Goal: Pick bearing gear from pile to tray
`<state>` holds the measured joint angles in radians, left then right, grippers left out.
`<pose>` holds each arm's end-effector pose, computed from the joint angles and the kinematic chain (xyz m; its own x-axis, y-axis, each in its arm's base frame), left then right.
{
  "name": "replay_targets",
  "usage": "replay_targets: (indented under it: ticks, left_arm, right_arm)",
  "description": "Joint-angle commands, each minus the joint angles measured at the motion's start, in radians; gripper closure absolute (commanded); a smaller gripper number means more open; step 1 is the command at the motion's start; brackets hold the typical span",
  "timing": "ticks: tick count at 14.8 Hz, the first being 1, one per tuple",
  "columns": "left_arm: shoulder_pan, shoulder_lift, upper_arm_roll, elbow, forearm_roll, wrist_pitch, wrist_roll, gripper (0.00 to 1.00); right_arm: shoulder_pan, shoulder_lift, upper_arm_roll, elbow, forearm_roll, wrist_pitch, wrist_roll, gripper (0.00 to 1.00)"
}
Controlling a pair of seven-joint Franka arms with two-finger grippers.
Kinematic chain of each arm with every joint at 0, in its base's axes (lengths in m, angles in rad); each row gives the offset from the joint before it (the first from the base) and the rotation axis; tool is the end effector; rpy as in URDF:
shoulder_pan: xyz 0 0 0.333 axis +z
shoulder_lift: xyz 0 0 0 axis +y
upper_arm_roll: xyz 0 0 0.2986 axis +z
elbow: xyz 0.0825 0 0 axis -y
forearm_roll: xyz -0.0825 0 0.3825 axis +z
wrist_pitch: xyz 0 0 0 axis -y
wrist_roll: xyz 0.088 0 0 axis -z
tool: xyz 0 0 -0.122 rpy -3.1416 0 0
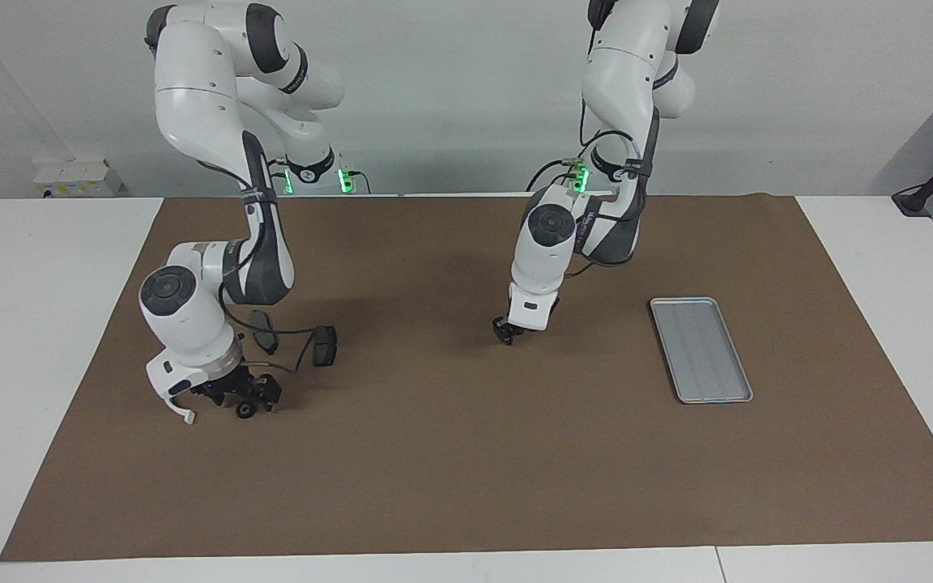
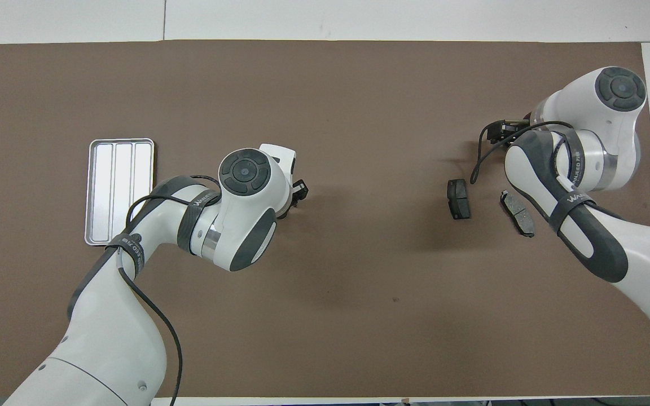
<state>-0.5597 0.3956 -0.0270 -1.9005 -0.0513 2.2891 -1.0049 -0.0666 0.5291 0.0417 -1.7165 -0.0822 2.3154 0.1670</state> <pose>0.5151 -0.3439 0.2623 0.8979 0.4378 -0.0454 0.4390 -0.8983 0.0195 0.6682 -0.0214 0.2593 0.9869 -0.1427 0.0757 -0.1453 -0.9889 0.0310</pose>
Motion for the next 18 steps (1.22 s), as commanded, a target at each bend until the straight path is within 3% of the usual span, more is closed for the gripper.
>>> replay_targets:
  ticks: [1, 3, 5, 8, 11, 14, 16, 18]
  left_arm:
    - [-0.023, -0.037, 0.015, -0.049, -0.013, 0.021, -0.009, 0.58]
    - [-0.025, -0.04, 0.015, -0.055, -0.015, 0.018, -0.009, 0.79]
    - [-0.026, -0.043, 0.015, -0.058, -0.013, 0.006, -0.008, 0.94]
    - [-0.008, -0.064, 0.018, -0.048, -0.013, -0.049, 0.015, 0.96]
    - [0.118, -0.153, 0.016, -0.055, -0.013, -0.166, 0.213, 0.96]
    - [0.268, -0.195, 0.016, -0.055, -0.013, -0.259, 0.496, 0.96]
    - [0.374, -0.195, 0.018, -0.055, -0.013, -0.263, 0.696, 0.96]
    - [0.472, -0.195, 0.018, -0.058, -0.013, -0.254, 0.875, 0.96]
  right_arm:
    - [-0.016, 0.02, 0.012, 0.005, -0.028, 0.048, 0.023, 0.01]
    - [-0.016, 0.02, 0.012, 0.005, -0.027, 0.049, 0.025, 0.04]
    - [-0.018, 0.02, 0.012, 0.003, -0.027, 0.049, 0.023, 0.12]
    - [-0.024, 0.02, 0.012, 0.003, -0.025, 0.047, 0.023, 0.32]
    - [-0.025, 0.02, 0.014, 0.0, -0.024, 0.047, 0.025, 0.49]
    - [-0.028, 0.02, 0.014, -0.003, -0.024, 0.049, 0.023, 0.75]
    - [-0.028, 0.02, 0.013, -0.003, -0.024, 0.047, 0.022, 1.0]
    - [-0.027, 0.02, 0.012, -0.002, -0.025, 0.038, 0.016, 1.0]
